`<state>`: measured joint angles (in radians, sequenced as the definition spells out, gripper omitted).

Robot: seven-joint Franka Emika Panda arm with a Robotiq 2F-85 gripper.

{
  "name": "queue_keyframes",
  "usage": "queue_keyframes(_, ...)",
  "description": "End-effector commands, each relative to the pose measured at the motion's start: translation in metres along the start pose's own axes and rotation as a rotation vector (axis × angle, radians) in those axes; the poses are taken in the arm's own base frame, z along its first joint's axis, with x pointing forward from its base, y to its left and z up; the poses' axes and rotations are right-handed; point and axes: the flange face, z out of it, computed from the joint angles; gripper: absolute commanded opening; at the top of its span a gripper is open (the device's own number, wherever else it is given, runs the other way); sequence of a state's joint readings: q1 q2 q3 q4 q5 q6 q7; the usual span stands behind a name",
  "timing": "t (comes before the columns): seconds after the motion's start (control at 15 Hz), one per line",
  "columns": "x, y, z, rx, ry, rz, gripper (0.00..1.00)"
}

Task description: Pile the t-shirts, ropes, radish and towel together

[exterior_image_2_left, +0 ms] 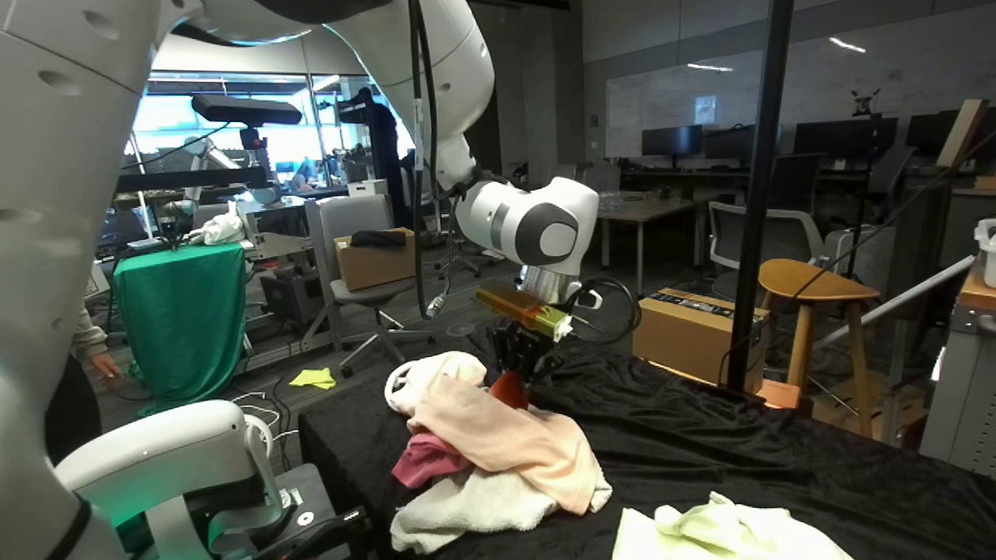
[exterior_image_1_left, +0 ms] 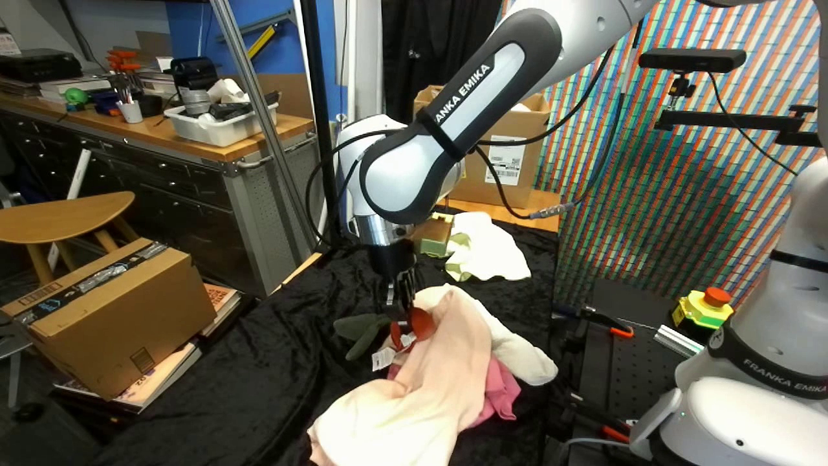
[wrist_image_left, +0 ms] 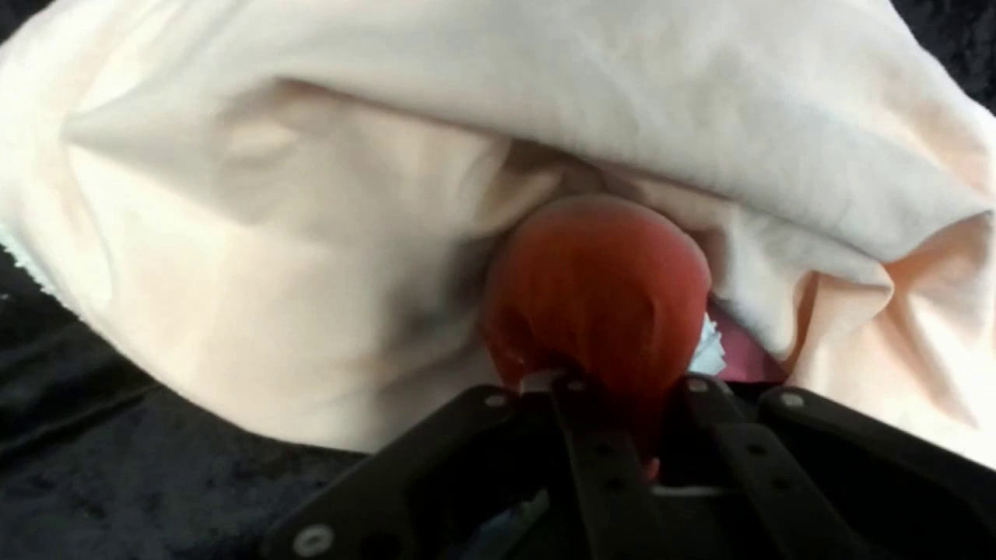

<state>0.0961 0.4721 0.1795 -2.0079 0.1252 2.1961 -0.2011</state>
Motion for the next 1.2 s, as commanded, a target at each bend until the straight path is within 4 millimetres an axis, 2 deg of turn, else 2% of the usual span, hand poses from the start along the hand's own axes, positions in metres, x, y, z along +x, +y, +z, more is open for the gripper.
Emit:
queue_keyframes(0.0,0.001,-0.011,0.015,0.038,0.025,-0.022,0.08)
queue_keyframes(0.07,0.002,-0.012,0.018,0.040,0.025,-0.027,0.09)
queue_keyframes(0.13,0.004,-0.011,0.019,0.036,0.038,-0.029,0.18)
queue_keyframes(0.2,0.004,-0.011,0.019,0.030,0.052,-0.030,0.41)
queue_keyframes(0.33,0.006,-0.008,0.017,0.019,0.077,-0.028,0.45)
queue_keyframes(0.4,0.006,-0.006,0.014,0.013,0.091,-0.024,0.51)
queue_keyframes(0.6,0.003,0.002,-0.002,-0.007,0.138,-0.010,0.77)
queue_keyframes(0.8,-0.006,0.015,-0.023,-0.014,0.168,0.016,0.98)
queue_keyframes(1.13,-0.028,0.052,-0.062,-0.039,0.253,0.102,1.00)
